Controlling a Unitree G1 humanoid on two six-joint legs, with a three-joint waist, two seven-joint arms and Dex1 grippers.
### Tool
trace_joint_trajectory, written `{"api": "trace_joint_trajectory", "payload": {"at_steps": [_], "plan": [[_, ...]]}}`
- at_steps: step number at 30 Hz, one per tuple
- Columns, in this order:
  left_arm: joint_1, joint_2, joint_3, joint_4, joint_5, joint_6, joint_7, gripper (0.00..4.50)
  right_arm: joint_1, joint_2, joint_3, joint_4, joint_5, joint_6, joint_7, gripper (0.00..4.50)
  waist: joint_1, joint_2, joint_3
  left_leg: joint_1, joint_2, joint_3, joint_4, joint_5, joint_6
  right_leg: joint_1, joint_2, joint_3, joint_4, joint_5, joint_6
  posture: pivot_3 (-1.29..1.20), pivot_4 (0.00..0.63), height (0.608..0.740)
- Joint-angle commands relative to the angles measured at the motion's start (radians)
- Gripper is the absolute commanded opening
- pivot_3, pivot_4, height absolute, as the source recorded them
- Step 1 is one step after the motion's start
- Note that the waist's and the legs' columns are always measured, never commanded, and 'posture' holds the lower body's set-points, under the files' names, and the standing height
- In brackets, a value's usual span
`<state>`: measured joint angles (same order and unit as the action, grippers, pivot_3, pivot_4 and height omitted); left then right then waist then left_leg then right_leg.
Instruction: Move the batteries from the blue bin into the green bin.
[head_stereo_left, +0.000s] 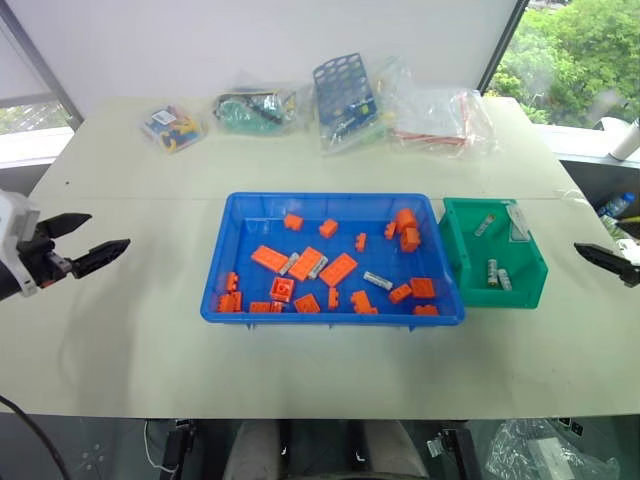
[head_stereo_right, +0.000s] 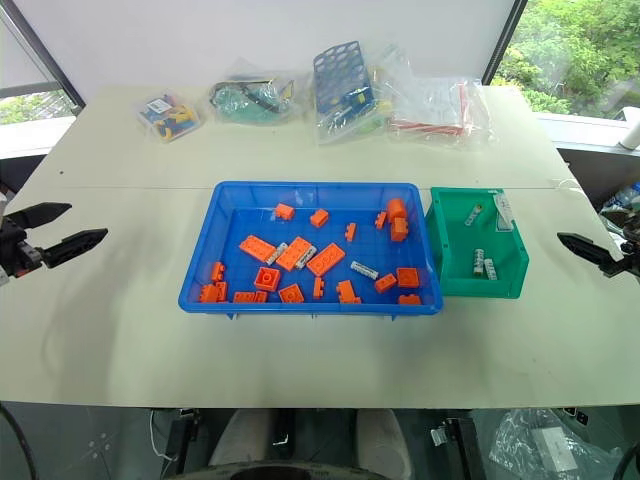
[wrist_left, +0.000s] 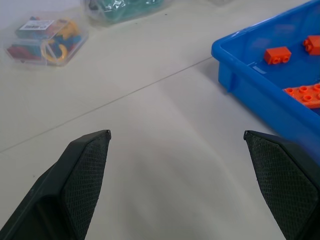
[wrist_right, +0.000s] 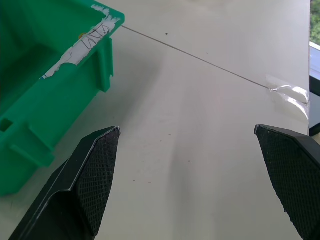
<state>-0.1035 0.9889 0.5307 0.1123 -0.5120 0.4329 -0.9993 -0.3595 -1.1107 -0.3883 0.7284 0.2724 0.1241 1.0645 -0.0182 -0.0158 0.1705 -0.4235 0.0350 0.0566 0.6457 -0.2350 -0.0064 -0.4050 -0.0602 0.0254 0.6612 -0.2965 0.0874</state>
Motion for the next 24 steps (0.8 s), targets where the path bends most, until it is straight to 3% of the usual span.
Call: {"api": "trace_joint_trajectory", "payload": {"at_steps": [1, 10, 17, 24], "plan": [[-0.007, 0.007, 0.038, -0.03, -0.006, -0.014, 0.01, 4.5, 0.007, -0.006, -0.022, -0.025, 0.016, -0.007, 0.004, 4.44, 0.0, 0.0, 0.0, 0.0, 0.0, 0.0, 0.0, 0.0, 0.0, 0.0, 0.0, 0.0, 0.0, 0.0, 0.0, 0.0, 0.15, 0.739], [-0.047, 0.009, 0.011, -0.009, 0.0, 0.001, 0.033, 4.5, 0.043, 0.002, -0.039, -0.065, 0.041, 0.024, -0.007, 4.44, 0.0, 0.0, 0.0, 0.0, -0.001, 0.0, 0.0, 0.0, 0.0, 0.0, -0.001, 0.0, 0.0, 0.0, 0.0, 0.0, 0.15, 0.739], [-0.096, -0.008, -0.037, -0.019, -0.001, 0.004, 0.029, 4.5, -0.02, -0.018, -0.005, -0.036, 0.015, 0.026, -0.02, 4.44, 0.0, 0.0, 0.0, 0.0, -0.001, 0.0, 0.0, 0.0, 0.0, 0.0, -0.001, 0.0, 0.0, 0.0, 0.0, 0.0, 0.15, 0.739], [-0.078, -0.003, -0.076, -0.114, -0.035, 0.047, -0.028, 4.5, -0.072, -0.059, 0.027, -0.124, 0.036, 0.084, 0.069, 4.44, 0.0, 0.0, 0.0, 0.0, -0.001, 0.001, 0.0, 0.0, 0.0, 0.0, 0.0, 0.0, 0.0, 0.002, 0.003, 0.0, 0.15, 0.739]]}}
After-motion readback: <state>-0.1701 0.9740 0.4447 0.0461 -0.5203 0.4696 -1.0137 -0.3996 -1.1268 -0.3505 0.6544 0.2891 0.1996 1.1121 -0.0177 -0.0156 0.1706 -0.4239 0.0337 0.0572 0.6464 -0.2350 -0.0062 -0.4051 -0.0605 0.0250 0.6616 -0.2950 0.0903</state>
